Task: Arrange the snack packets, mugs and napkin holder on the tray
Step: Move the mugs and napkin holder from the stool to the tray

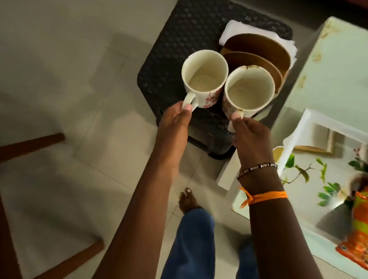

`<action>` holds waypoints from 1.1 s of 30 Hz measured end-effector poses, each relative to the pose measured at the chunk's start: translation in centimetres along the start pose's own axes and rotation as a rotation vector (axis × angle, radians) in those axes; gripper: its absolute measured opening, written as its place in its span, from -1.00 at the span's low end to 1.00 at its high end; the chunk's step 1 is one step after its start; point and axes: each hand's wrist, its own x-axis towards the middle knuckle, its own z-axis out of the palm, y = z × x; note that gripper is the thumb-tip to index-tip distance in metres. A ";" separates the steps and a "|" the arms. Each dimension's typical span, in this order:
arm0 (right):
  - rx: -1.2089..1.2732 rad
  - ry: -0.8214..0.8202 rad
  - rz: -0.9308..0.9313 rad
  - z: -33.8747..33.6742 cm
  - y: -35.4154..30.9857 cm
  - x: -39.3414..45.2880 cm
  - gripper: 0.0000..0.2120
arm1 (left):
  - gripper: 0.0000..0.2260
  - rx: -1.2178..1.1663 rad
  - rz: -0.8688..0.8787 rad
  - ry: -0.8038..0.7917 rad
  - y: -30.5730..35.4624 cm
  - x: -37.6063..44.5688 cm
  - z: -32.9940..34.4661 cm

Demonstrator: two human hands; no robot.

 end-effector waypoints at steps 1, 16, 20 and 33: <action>-0.017 0.022 0.007 0.3 0.0 0.3 -0.64 | -0.73 0.038 0.011 -0.015 0.2 0.7 -0.1; -0.046 0.144 -0.040 -3.1 1.8 -1.5 -0.79 | -0.77 0.135 0.113 -0.016 -2.0 -0.4 0.0; -0.023 0.222 -0.035 -8.4 4.6 -4.0 -0.76 | -0.79 0.132 0.098 -0.115 -3.8 -4.8 2.1; -0.190 0.377 0.017 -20.7 12.5 -7.7 -0.76 | -0.77 0.317 0.111 -0.288 -10.0 -14.2 11.6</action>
